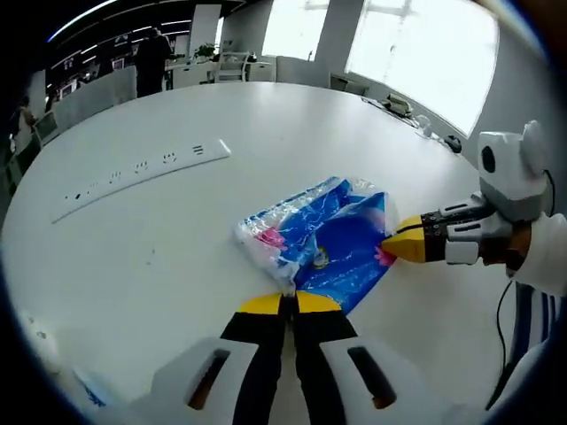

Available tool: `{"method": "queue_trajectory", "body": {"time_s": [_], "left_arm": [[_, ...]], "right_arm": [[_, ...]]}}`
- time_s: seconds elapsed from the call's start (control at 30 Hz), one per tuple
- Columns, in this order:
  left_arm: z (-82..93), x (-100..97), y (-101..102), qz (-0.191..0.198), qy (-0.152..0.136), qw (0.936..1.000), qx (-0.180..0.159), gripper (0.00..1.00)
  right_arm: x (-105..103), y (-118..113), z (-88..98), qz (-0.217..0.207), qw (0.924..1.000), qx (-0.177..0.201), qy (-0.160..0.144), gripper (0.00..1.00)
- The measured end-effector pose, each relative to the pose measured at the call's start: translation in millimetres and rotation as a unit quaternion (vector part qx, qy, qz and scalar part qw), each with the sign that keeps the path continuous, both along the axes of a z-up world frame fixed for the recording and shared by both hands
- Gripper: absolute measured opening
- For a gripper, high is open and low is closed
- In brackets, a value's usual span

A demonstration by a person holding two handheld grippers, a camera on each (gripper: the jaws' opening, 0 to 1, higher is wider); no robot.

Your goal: Arrange the tabletop items into an orderly group along one side of the table until the central work area is clear of visible clutter.

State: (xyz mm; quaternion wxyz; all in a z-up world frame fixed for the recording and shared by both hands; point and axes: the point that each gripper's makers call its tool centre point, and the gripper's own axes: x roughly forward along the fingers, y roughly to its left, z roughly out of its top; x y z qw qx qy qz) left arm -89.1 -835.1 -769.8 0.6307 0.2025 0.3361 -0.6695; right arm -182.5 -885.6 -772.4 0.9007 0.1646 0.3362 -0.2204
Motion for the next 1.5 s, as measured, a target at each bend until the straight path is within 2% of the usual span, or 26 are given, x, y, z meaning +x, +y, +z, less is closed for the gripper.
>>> {"method": "queue_trajectory", "body": {"time_s": [0.07,0.1,0.23,0.37,0.4,0.47,0.57,0.6,0.63,0.7,0.73,0.8,0.83,0.93,1.0,1.03,1.1,1.17,1.27,1.33,1.4,1.43,1.5], "left_arm": [[-0.4,0.5,0,0.011,0.014,0.9998,-0.003,0.0],[-0.6,1.3,0,0.026,0.03,0.9992,-0.005,0.0],[-0.2,-0.5,1,0.014,0.013,0.9998,-0.005,0.0],[-0.2,1.3,1,0.036,0.031,0.9988,-0.009,0.0],[-0.1,0.8,1,0.034,0.028,0.999,-0.008,0.0],[0.2,0.0,1,0.004,-0.009,0.9999,-0.004,0.0],[1.8,2.0,1,0.016,0.006,0.9999,0.003,0.02],[4.2,3.2,2,0.033,0.022,0.9992,0.0,0.05],[10.0,9.1,1,0.054,0.028,0.9981,-0.015,0.15],[24.6,14.3,1,0.066,0.032,0.9964,-0.043,0.3],[32.0,15.5,2,0.069,0.036,0.9955,-0.054,0.34],[45.6,17.5,7,0.072,0.039,0.9943,-0.068,0.36],[54.9,18.2,14,0.073,0.04,0.9936,-0.076,0.38],[76.5,17.4,33,0.074,0.05,0.9904,-0.105,0.44],[89.8,24.4,49,0.09,0.054,0.9848,-0.138,0.5],[92.1,29.5,58,0.106,0.06,0.9822,-0.144,0.53],[96.0,40.7,82,0.145,0.078,0.9755,-0.146,0.61],[100.3,52.9,107,0.166,0.067,0.9719,-0.153,0.67],[101.5,68.8,141,0.192,0.046,0.9702,-0.141,0.74],[108.0,81.7,159,0.232,0.057,0.96,-0.146,0.76],[117.7,94.7,172,0.265,0.067,0.9483,-0.161,0.79],[121.6,99.1,176,0.273,0.065,0.9451,-0.167,0.81],[128.8,103.3,182,0.273,0.059,0.9444,-0.174,0.83]], "right_arm": [[-1,0,-0.2,0.0,1.0,-0.001,-0.004,0.0],[-1,0,-0.3,0.0,1.0,-0.001,-0.006,0.0],[-1,1,-0.3,0.009,0.9999,-0.011,-0.003,0.0],[0,0,0.3,0.002,1.0,-0.008,0.002,0.0],[0,0,0.1,0.002,0.9999,-0.01,0.006,0.0],[0,0,0.2,-0.007,0.9999,-0.007,0.01,0.0],[0,-1,0.2,-0.023,0.9997,0.0,0.012,0.0],[0,-1,0.1,-0.023,0.9996,-0.001,0.013,0.0],[0,-1,0.3,-0.026,0.9996,0.0,0.011,0.0],[0,-1,0.8,-0.045,0.9989,0.016,0.0,0.0],[0,-2,0.4,-0.052,0.9983,0.028,-0.003,0.0],[0,-2,1.7,-0.047,0.9985,0.028,-0.003,0.0],[1,-1,2.1,-0.053,0.9979,0.036,-0.005,0.03],[4,2,8.4,-0.056,0.9976,0.039,-0.012,0.2],[-1,0,7.5,-0.023,0.9993,0.001,0.029,0.26],[-2,-2,12.5,-0.01,0.9992,-0.023,0.031,0.29],[-3,-2,23.2,-0.022,0.9996,-0.016,0.006,0.33],[-5,0,40.6,-0.034,0.9987,-0.003,-0.039,0.34],[-14,7,52.8,-0.029,0.9985,-0.014,-0.044,0.4],[-21,13,59.7,-0.032,0.9983,-0.011,-0.047,0.38],[-25,20,69.1,-0.029,0.9976,-0.008,-0.063,0.37],[-27,24,73.2,-0.027,0.9974,-0.009,-0.066,0.38],[-30,31,83.3,-0.024,0.9967,-0.006,-0.077,0.41]]}}
